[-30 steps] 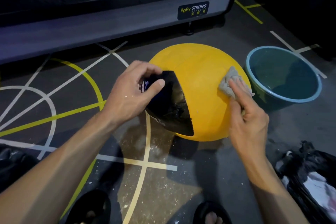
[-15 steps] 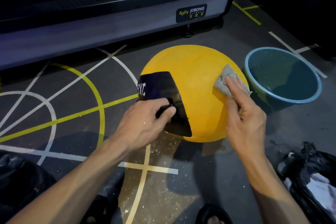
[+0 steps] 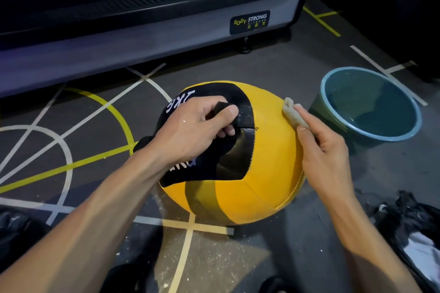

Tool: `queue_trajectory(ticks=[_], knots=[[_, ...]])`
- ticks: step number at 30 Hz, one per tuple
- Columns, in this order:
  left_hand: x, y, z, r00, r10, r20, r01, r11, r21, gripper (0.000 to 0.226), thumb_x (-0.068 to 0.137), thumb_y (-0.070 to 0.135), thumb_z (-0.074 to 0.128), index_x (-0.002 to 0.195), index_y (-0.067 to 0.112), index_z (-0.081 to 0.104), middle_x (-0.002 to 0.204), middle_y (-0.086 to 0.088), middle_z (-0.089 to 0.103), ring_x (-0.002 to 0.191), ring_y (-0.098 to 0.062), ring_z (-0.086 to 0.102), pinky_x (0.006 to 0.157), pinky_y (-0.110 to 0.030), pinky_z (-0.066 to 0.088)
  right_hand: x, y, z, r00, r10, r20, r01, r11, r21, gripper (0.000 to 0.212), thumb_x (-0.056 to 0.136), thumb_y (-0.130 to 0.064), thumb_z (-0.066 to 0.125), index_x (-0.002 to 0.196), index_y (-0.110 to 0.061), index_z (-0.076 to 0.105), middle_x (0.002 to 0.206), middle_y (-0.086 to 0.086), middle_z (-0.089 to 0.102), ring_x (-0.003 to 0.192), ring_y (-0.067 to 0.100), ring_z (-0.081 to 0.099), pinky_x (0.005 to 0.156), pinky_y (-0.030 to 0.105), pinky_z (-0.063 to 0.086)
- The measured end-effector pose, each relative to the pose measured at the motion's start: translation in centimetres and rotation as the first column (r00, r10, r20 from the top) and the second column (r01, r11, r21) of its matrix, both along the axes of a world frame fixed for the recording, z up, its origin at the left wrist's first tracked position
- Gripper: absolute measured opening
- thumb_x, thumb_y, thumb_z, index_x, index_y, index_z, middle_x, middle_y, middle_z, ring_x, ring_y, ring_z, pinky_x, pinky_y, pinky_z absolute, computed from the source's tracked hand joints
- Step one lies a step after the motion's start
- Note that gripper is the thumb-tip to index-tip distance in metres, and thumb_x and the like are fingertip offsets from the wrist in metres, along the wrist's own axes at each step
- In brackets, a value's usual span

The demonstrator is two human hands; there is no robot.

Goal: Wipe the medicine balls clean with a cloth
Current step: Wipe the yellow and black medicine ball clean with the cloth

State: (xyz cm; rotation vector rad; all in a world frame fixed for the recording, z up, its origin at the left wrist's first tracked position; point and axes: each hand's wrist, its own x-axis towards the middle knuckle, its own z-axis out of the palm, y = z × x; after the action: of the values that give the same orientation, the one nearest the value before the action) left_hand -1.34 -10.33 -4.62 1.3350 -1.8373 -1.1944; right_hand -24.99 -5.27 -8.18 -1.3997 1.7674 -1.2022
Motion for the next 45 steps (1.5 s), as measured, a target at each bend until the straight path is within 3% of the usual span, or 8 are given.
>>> queue_trajectory(ticks=[6,12,18,21,27,33,41,45], knots=[[0.2,-0.1,-0.5,0.999,0.038,-0.008,-0.039,0.999,-0.022,0.035,0.106,0.034,0.053,0.086,0.007,0.063,0.080,0.002,0.074,0.072,-0.006,0.065,0.071,-0.027,0.045,3.6,-1.5,1.0,0.956,0.183,-0.228,-0.229,0.954,-0.195,0.041,0.102,-0.004,0.053,0.137,-0.021,0.065,0.143,-0.010,0.060,0.137,-0.004,0.048,0.120,0.025,0.034],[1.8,-0.5,-1.1,0.996,0.064,-0.065,-0.064,0.998,0.010,0.034,0.107,0.031,0.054,0.088,0.004,0.063,0.081,-0.004,0.073,0.076,-0.013,0.065,0.077,-0.035,0.050,3.8,4.0,-1.5,0.675,0.349,-0.650,-0.584,0.791,-0.182,0.043,0.103,-0.013,0.046,0.144,-0.014,0.058,0.155,0.000,0.049,0.149,0.015,0.037,0.123,0.043,0.031],[1.4,0.1,-1.3,0.997,-0.003,-0.083,0.007,0.999,0.047,0.035,0.108,0.030,0.049,0.095,0.001,0.063,0.086,-0.003,0.074,0.083,-0.013,0.067,0.077,-0.026,0.049,1.9,-2.8,1.2,0.941,0.082,-0.328,-0.138,0.979,-0.152,0.040,0.105,-0.011,0.053,0.140,-0.027,0.062,0.143,-0.013,0.059,0.130,-0.005,0.052,0.113,0.032,0.045],[1.6,0.2,-1.0,0.994,0.010,-0.113,-0.005,0.999,0.048,0.036,0.108,0.030,0.050,0.090,0.001,0.062,0.079,-0.001,0.070,0.078,-0.014,0.064,0.077,-0.034,0.047,6.2,-1.3,0.7,0.865,0.209,-0.456,-0.331,0.921,-0.207,0.044,0.095,0.001,0.054,0.134,-0.014,0.067,0.142,-0.001,0.062,0.137,0.009,0.052,0.119,0.034,0.037],[2.8,0.9,-0.6,0.981,0.021,-0.191,-0.003,0.996,0.093,0.043,0.101,0.037,0.051,0.086,-0.003,0.056,0.079,-0.018,0.062,0.077,-0.024,0.057,0.079,-0.052,0.047,6.1,2.8,-0.1,0.642,0.267,-0.719,-0.542,0.821,-0.179,0.038,0.098,-0.011,0.050,0.132,-0.009,0.068,0.146,0.004,0.058,0.144,0.021,0.046,0.118,0.045,0.039],[2.3,1.4,-0.7,0.985,-0.019,-0.169,0.039,0.992,0.117,0.038,0.101,0.038,0.050,0.088,0.004,0.060,0.080,0.001,0.068,0.088,-0.027,0.067,0.091,-0.053,0.049,6.9,-1.3,1.8,0.715,0.178,-0.677,-0.376,0.913,-0.158,0.044,0.097,-0.010,0.048,0.137,-0.018,0.065,0.145,0.000,0.060,0.141,0.022,0.049,0.113,0.046,0.044],[3.5,0.1,-0.7,0.979,0.090,-0.185,-0.062,0.987,0.150,0.035,0.108,0.021,0.047,0.089,-0.009,0.050,0.074,-0.005,0.063,0.073,-0.016,0.055,0.072,-0.032,0.043,8.3,4.5,0.5,0.552,0.408,-0.728,-0.638,0.768,-0.053,0.032,0.094,-0.016,0.051,0.116,-0.013,0.075,0.129,0.000,0.069,0.133,0.019,0.055,0.116,0.040,0.040],[3.4,0.2,-0.6,0.981,0.085,-0.174,-0.053,0.982,0.179,0.037,0.108,0.022,0.046,0.098,-0.013,0.050,0.078,-0.005,0.070,0.077,-0.015,0.061,0.075,-0.031,0.045,7.5,6.4,-0.1,0.715,0.354,-0.602,-0.574,0.789,-0.219,0.027,0.094,-0.013,0.052,0.102,-0.015,0.078,0.112,-0.005,0.073,0.116,0.012,0.064,0.101,0.036,0.051]])
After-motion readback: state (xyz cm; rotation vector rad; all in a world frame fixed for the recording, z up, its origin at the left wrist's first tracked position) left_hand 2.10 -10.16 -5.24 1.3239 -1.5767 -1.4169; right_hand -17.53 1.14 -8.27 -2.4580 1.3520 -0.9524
